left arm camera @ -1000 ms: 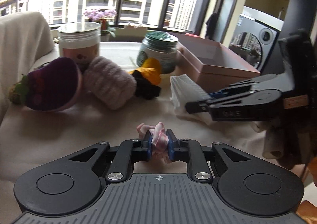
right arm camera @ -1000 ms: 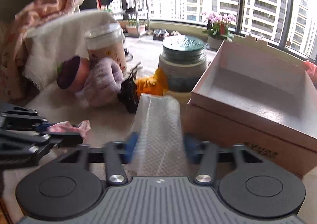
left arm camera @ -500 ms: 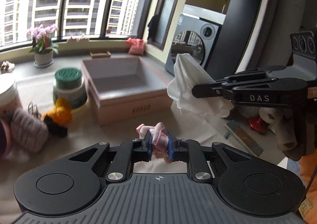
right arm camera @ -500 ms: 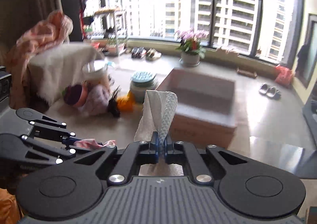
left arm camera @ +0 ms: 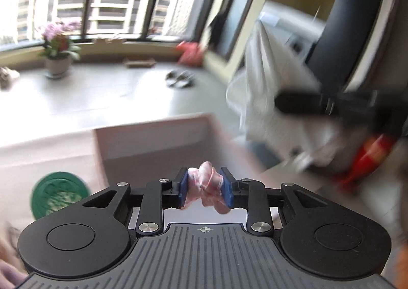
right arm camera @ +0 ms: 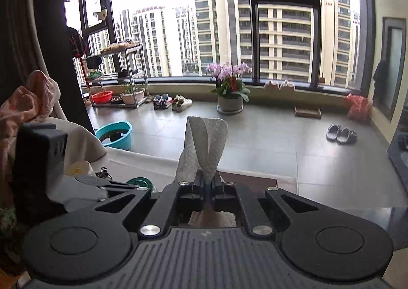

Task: Organize soft objects
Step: 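Carry the tissue and scrunchie over the pink box and open both grippers, then grasp the lavender fuzzy scrunchie with the left gripper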

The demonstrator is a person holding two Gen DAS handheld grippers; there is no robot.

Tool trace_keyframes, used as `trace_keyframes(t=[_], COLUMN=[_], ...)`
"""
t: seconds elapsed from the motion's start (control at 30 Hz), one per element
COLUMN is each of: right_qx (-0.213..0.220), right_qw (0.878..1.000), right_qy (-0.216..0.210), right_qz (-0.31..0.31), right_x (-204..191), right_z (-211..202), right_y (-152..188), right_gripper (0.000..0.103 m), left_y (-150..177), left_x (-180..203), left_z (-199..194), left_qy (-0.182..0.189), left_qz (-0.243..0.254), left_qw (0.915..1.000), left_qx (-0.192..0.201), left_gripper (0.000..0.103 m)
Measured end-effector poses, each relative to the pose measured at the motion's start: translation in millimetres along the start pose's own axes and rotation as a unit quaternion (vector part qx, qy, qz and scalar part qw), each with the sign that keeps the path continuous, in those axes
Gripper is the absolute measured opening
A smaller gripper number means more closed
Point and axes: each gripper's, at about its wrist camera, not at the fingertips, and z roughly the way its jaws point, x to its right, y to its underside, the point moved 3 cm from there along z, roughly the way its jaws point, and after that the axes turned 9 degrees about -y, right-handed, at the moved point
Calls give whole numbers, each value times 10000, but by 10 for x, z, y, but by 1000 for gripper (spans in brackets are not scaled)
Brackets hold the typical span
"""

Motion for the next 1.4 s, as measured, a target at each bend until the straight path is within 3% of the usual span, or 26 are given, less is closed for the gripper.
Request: trace_keyframes(t=[0.1,0.27,0.33,0.4,0.47,0.57,0.63,0.7,0.73,0.77,0.9,1.07,1.4], right_qx=[-462,-1236,-1515,-1779,-1905,-1793,-1473,-1071,-892,-685,-79,-314,-754], right_qw=[9988,9916,9870,9820,9785,9805,9868,9932,9953,9971,9976,9957,9853], right_qy=[-20,-97,-223,-255,-212,-54,85,181,228,303,629,141,-309], right_qz=[189,358,481,590,761,806,665,411,286,145,-269,-862,-1503], right_x=[178,298,290,267,255,232,196,110,72,-9,-293,-777,-1414], right_z=[565,1240,1427,1541,1592,1555,1373,1138,1034,958,744,734,873], right_y=[59,354,481,598,671,681,596,496,466,449,423,525,893], right_gripper=[5,6,9,18,35,39,40,48,58,65,68,68,68], left_y=[90,198,245,290,309,345,389,459,505,540,704,935,1233], left_x=[-13,29,-56,-235,-440,-744,-965,-1169,-1233,-1296,-1414,-1402,-1308], left_z=[98,-84,-155,-252,-375,-582,-779,-1000,-1122,-1141,-1039,-903,-1031], left_qy=[13,85,-77,-137,-189,-452,-684,-907,-971,-1012,-1243,-1340,-1294], left_qz=[459,1045,916,481,23,-382,-610,-897,-1004,-1045,-1003,-970,-548], left_qw=[9988,9921,9933,9951,9961,9930,9880,9814,9791,9786,9811,9842,9891], left_qx=[182,694,699,850,864,1027,1243,1432,1480,1456,1090,625,441], left_gripper=[31,31,30,30,30,30,30,30,30,30,30,30,30])
